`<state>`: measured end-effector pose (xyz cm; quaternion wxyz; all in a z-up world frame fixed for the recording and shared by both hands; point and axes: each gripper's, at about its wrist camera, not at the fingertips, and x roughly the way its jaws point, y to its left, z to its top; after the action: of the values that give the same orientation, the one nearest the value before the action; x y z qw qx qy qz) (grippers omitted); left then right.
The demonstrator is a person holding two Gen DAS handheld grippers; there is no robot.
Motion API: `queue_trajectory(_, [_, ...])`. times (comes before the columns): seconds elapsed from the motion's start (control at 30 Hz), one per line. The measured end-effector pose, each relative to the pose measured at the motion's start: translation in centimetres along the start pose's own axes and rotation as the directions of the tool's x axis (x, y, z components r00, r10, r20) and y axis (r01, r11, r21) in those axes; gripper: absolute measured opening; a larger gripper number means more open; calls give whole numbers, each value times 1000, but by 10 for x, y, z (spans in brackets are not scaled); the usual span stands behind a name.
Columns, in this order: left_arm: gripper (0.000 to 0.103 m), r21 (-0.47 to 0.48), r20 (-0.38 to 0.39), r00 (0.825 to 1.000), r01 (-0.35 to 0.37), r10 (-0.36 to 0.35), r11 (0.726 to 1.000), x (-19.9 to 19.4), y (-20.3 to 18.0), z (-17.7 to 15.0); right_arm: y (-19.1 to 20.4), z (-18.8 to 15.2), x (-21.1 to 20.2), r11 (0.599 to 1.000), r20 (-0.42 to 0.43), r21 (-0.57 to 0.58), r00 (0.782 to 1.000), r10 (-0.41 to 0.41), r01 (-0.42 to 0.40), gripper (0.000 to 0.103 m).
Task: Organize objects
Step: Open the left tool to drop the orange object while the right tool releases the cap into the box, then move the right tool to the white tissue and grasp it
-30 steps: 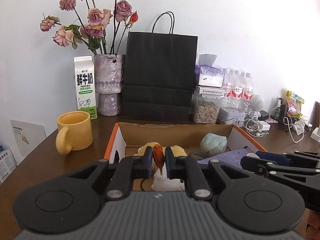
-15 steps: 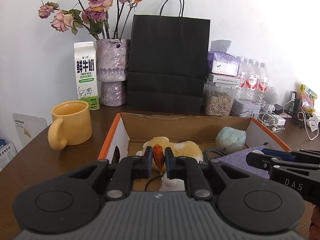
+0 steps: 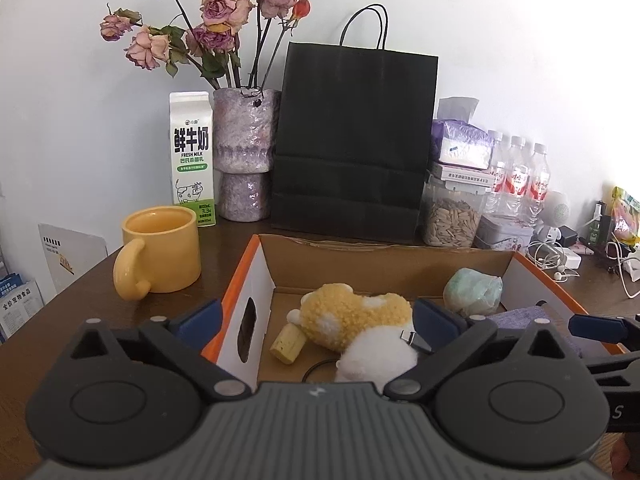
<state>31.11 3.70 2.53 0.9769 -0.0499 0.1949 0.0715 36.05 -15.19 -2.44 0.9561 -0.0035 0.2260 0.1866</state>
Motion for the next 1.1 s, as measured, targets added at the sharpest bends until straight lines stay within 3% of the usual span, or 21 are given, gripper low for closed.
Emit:
queue_trajectory(0.6, [103,13,17,1000,6,-6,1000,-11,-4,1,4,2,-16,1000,28,-9,1000,1,-1,103])
queue_trajectory(1.1, [103,26,3,1000,19,-19,999,-61,2,-9,9,-16,-69,999,19,-31,1000,-24,24,103])
